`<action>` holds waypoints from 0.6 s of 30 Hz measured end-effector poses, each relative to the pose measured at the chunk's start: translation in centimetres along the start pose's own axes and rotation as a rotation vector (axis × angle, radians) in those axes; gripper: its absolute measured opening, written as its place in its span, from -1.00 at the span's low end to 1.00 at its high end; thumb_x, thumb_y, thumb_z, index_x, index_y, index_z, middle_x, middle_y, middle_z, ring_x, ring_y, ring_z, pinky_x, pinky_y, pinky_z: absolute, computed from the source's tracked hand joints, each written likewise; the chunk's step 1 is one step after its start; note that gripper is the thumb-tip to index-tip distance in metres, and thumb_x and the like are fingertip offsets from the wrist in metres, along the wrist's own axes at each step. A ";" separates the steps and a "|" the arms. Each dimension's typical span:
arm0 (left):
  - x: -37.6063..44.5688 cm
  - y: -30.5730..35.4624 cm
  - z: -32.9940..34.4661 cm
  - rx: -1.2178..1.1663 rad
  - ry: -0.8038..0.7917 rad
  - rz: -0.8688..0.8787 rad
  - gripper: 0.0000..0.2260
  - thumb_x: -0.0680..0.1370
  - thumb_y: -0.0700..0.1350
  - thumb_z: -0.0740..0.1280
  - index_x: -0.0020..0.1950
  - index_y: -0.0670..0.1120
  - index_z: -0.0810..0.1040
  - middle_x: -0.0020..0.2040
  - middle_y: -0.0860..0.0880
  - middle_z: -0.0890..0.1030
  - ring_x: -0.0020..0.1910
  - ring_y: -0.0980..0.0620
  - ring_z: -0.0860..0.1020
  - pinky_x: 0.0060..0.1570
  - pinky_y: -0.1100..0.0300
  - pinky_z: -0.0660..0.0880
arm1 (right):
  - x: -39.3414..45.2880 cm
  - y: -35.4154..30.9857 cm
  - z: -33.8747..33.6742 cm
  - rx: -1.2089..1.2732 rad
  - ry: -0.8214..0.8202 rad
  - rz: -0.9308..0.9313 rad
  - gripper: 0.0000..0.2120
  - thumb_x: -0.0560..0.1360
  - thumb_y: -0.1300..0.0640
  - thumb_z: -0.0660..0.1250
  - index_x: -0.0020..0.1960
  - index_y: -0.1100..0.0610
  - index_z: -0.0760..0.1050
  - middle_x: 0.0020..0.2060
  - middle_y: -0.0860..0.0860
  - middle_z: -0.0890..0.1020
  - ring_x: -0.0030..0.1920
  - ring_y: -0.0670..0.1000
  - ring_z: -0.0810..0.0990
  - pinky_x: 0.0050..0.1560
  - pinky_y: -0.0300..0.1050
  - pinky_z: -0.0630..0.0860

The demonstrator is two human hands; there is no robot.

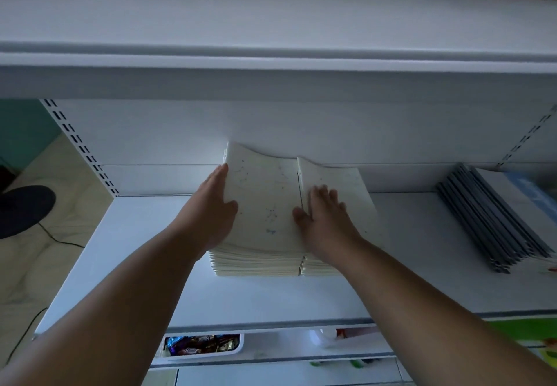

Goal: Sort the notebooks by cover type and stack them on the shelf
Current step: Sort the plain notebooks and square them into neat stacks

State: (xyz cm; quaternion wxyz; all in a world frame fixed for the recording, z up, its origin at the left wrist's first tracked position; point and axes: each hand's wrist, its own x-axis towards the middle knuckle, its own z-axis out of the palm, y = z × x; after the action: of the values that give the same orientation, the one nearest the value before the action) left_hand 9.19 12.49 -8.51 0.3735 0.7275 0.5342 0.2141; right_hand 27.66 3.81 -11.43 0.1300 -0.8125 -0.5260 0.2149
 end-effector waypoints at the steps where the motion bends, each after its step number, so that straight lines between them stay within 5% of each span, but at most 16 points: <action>1: 0.0 0.1 0.1 0.012 -0.004 -0.002 -0.32 0.58 -0.26 0.25 0.63 0.05 0.08 0.57 -0.02 0.27 0.49 -0.07 0.30 0.45 -0.02 0.30 | 0.1 -0.3 0.0 0.020 -0.010 -0.024 -0.34 0.68 -0.11 0.00 0.61 0.22 -0.14 0.60 0.17 -0.12 0.59 0.15 -0.19 0.55 0.05 -0.18; 6: -0.3 0.6 0.4 0.052 0.006 -0.013 -0.35 0.62 -0.21 0.26 0.64 0.04 0.06 0.61 0.01 0.18 0.53 -0.04 0.24 0.48 0.00 0.25 | -0.3 -1.2 0.6 -0.056 0.006 -0.015 -0.28 0.66 -0.19 -0.05 0.60 0.23 -0.22 0.59 0.20 -0.17 0.59 0.15 -0.22 0.57 0.06 -0.18; 14: -0.5 0.3 0.4 -0.072 0.022 -0.002 -0.41 0.62 -0.14 0.30 0.61 0.06 0.15 0.48 0.00 0.37 0.35 -0.04 0.40 0.31 0.08 0.38 | 0.0 -2.2 -0.2 -0.065 0.005 -0.053 -0.36 0.67 -0.19 -0.12 0.62 0.14 -0.10 0.61 0.12 -0.09 0.60 0.09 -0.13 0.53 0.05 -0.03; 18: -1.2 -0.6 0.0 -0.091 -0.041 0.046 -0.25 0.41 0.23 0.30 0.57 0.16 0.16 0.52 0.08 0.33 0.46 -0.01 0.36 0.42 -0.06 0.36 | -1.0 -0.7 0.0 -0.104 0.003 -0.044 -0.40 0.66 -0.19 -0.15 0.63 0.02 -0.15 0.61 0.02 -0.13 0.60 0.04 -0.18 0.56 0.10 -0.19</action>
State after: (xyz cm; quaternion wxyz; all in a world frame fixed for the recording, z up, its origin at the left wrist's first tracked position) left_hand 8.39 11.48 -8.87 0.4121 0.7261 0.4993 0.2319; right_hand 26.75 3.23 -10.94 0.0929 -0.8067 -0.5540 0.1834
